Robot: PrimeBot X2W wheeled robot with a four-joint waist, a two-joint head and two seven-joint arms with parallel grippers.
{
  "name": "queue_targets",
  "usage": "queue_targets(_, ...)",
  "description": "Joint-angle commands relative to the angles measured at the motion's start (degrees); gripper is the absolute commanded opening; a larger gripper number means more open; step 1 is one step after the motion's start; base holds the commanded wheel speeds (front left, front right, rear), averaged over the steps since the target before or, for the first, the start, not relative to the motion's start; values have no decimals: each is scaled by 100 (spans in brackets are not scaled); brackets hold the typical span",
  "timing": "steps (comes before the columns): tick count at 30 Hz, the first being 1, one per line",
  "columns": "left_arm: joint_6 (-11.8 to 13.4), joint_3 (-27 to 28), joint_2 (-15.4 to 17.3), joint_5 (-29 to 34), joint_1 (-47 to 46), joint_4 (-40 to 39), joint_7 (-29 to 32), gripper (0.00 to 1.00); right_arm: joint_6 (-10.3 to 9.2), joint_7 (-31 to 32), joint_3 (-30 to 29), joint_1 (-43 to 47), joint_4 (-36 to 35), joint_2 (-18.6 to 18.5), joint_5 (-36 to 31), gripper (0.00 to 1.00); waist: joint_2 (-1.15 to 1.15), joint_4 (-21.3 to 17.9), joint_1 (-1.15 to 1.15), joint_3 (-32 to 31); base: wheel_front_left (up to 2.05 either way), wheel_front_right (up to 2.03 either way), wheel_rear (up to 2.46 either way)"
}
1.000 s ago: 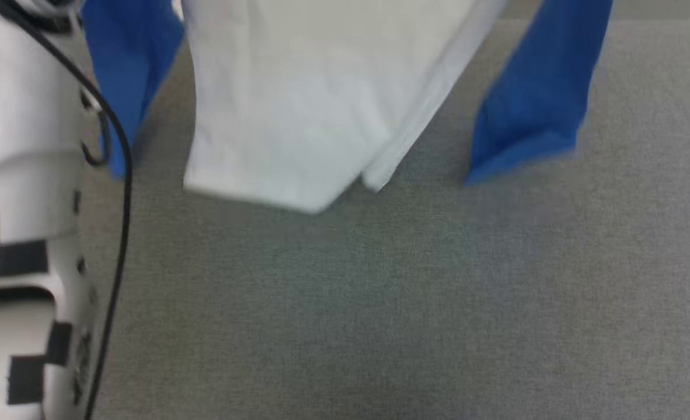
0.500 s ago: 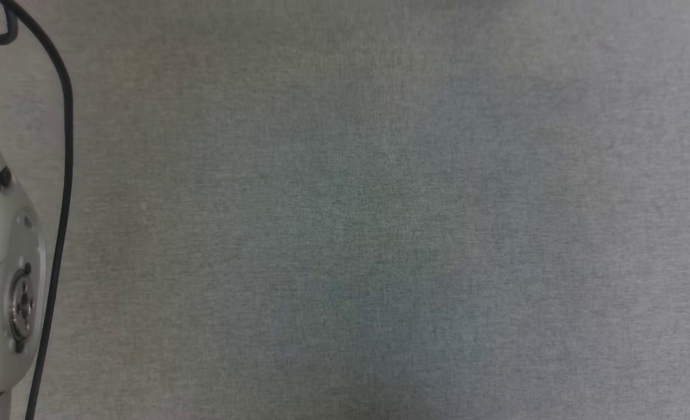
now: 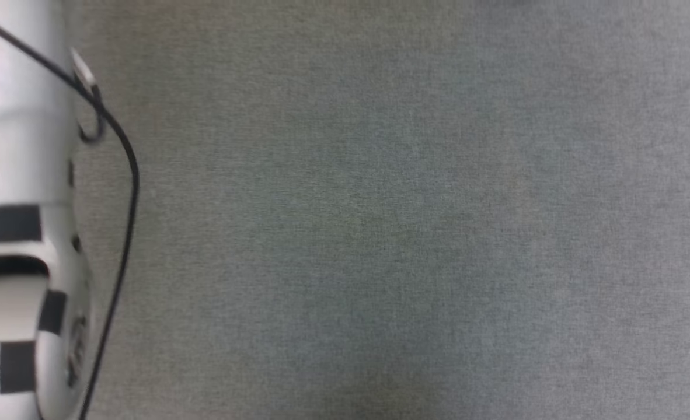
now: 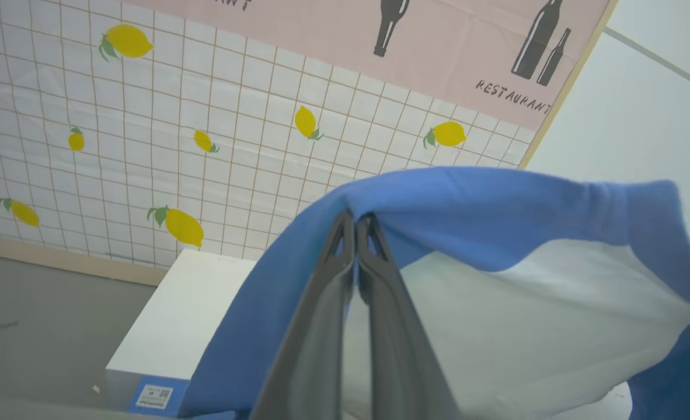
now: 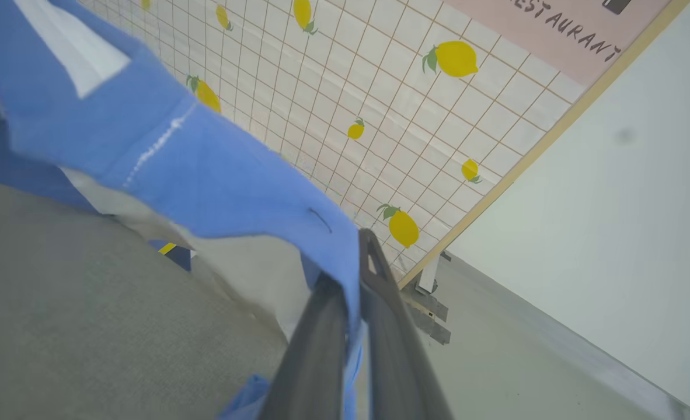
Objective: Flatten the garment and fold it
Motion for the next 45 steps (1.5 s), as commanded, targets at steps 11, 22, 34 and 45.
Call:
queue_targets(11,-279,-659,-140,-557,2639,-220,-7,0,-12,-547,151,2872,-903,-557,1197,0,38,514,-1,-1877,0,0,0)
queue_targets(22,-47,-1005,162,-1281,5782,-1467,1052,0,-12,-338,-437,6114,-1956,-679,1620,0,38,575,-1,-2915,0,0,0)
queue_targets(34,753,-1329,591,-1241,7865,-2655,2013,0,-12,1043,-1099,8197,-2913,-507,1386,0,38,377,-1,-3286,0,0,0)
queue_targets(45,1524,-1483,989,-1123,8588,-2955,2957,0,-12,2552,-1446,9236,-3603,-431,1401,0,38,328,-1,-3395,0,0,0)
